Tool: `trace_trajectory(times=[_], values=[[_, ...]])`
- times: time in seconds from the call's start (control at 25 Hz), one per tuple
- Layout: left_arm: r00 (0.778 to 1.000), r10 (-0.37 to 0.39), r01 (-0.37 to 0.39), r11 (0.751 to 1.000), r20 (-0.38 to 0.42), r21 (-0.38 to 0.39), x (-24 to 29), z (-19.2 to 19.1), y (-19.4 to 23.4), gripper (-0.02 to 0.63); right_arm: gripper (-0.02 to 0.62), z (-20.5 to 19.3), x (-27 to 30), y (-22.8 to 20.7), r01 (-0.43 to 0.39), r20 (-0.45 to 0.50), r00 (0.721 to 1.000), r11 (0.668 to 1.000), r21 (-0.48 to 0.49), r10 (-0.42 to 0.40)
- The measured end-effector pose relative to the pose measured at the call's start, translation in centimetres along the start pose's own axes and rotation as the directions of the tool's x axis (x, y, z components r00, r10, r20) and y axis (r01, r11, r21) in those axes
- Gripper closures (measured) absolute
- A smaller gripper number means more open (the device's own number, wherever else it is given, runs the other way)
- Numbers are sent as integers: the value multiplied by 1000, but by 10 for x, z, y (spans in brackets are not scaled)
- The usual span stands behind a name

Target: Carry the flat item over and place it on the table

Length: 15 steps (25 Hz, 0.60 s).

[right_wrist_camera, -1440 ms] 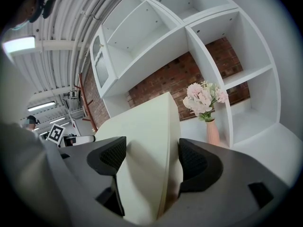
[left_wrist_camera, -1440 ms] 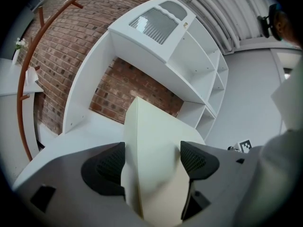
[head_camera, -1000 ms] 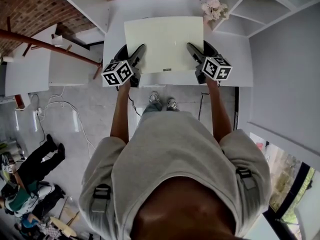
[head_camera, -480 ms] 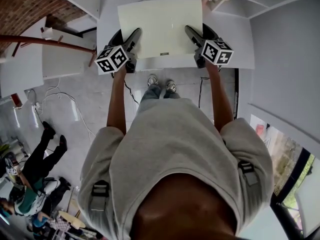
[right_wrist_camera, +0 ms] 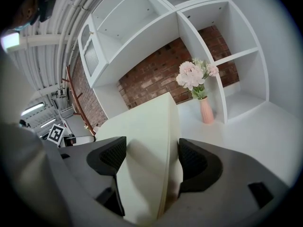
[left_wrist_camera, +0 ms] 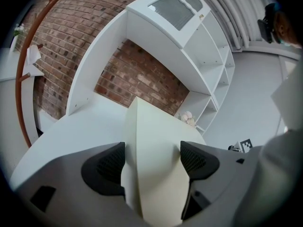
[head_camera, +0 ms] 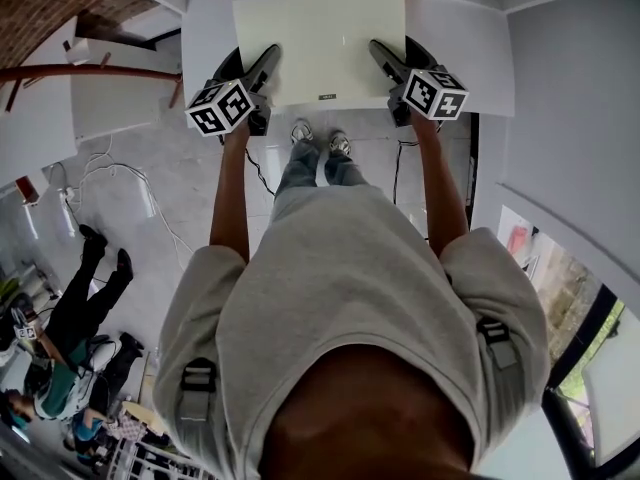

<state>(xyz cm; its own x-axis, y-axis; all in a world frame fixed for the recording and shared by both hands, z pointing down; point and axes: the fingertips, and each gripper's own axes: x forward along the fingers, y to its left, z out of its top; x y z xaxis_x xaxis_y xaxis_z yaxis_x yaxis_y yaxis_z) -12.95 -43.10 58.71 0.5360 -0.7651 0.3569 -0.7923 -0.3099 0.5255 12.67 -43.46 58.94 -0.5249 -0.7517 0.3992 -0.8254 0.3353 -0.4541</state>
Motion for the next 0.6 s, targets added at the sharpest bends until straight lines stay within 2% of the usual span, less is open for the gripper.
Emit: trace_trajectory(times=[0.6], values=[[995,26,-31,998,-99,-55,-1,-60,27,232,229,-65,5,-14,41,-97,995,997,61,-35]])
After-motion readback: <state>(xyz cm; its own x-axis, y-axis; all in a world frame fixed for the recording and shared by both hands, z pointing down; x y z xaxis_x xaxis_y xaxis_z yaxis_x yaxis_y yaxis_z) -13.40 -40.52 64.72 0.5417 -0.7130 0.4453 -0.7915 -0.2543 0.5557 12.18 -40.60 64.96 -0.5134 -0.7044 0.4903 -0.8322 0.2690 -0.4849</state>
